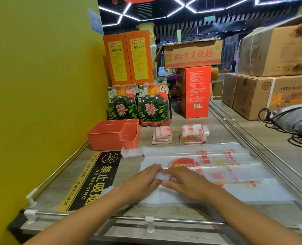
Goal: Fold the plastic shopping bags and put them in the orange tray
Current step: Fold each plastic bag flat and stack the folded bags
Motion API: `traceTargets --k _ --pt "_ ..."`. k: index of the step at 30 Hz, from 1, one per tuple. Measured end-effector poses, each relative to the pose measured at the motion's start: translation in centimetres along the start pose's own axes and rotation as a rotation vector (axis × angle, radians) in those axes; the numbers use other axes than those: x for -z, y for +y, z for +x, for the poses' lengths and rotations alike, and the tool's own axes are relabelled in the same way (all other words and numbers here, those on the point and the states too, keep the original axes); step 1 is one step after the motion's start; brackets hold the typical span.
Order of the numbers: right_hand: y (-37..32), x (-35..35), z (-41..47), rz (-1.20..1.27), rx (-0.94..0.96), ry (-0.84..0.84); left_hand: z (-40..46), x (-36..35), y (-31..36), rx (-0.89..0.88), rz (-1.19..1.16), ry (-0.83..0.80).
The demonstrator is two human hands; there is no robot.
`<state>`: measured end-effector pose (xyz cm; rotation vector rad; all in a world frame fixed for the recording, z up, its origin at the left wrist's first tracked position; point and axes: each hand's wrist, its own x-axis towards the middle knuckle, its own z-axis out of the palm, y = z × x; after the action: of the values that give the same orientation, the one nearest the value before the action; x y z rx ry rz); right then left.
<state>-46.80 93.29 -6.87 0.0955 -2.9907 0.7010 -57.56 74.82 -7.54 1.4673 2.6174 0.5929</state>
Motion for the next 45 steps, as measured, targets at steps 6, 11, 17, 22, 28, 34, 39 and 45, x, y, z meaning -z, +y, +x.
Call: traceTargets --k 6,11,17,22,28,34,39,45 --pt "-0.1 0.1 -0.3 -0.164 0.009 -0.005 -0.1 0.1 -1.2 -0.036 -0.066 -0.036" --pt "0.9 -0.4 -0.2 -0.181 0.009 -0.010 0.3 1.5 -2.4 0.001 -0.111 -0.047" --pt "1.5 -0.9 -0.3 -0.257 0.008 -0.058 0.3 0.9 -3.1 -0.063 -0.074 -0.070" --pt "1.0 -0.9 -0.5 -0.256 0.010 -0.203 -0.5 0.8 -2.8 -0.144 0.149 -0.291" --pt "0.8 -1.1 -0.3 -0.256 -0.037 -0.304 -0.6 1.1 -2.1 -0.080 0.205 -0.345" --pt "0.5 -0.7 -0.5 -0.227 -0.042 -0.313 -2.1 1.6 -1.6 0.057 0.112 -0.146" --pt "0.6 -0.7 -0.5 -0.198 -0.030 -0.300 -2.5 1.5 0.0 0.235 -0.655 -0.042" --pt "0.6 -0.6 -0.6 -0.127 -0.019 -0.253 0.2 0.0 2.9 0.567 -1.413 0.286"
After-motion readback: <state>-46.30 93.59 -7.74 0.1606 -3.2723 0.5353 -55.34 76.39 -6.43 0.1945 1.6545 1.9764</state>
